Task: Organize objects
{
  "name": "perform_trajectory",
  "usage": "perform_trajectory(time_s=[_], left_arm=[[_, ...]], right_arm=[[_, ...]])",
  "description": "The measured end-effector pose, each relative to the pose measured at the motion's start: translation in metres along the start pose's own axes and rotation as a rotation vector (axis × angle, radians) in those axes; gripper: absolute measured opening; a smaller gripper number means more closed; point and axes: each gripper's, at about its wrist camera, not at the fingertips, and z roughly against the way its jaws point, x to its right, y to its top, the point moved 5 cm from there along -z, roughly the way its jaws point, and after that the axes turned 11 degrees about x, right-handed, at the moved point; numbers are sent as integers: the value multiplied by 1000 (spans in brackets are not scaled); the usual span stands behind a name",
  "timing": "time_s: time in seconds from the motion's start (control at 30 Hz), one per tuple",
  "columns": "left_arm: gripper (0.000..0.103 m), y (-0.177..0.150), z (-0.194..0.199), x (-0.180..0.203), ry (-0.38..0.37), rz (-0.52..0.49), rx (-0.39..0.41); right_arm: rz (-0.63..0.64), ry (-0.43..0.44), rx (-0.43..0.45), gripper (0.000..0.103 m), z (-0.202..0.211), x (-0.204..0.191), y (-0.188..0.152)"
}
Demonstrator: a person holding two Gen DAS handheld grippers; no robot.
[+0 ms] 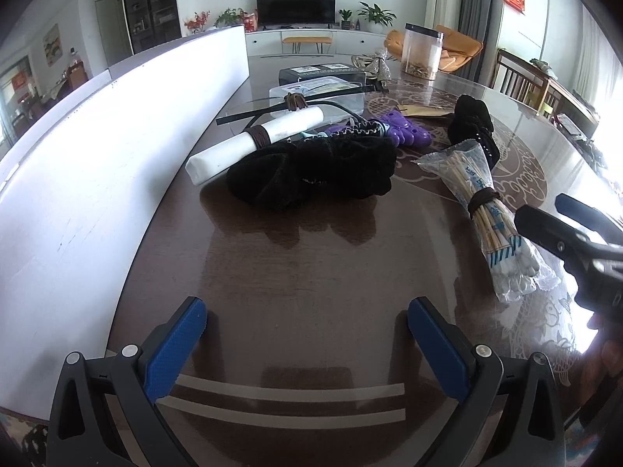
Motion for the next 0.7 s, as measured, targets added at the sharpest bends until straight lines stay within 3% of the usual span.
perform_trajectory(time_s=[0.7], left_arm=[[103,-6,6,-5,11,12,18]], right_arm=[[-57,37,-10,103,-2,5,1]])
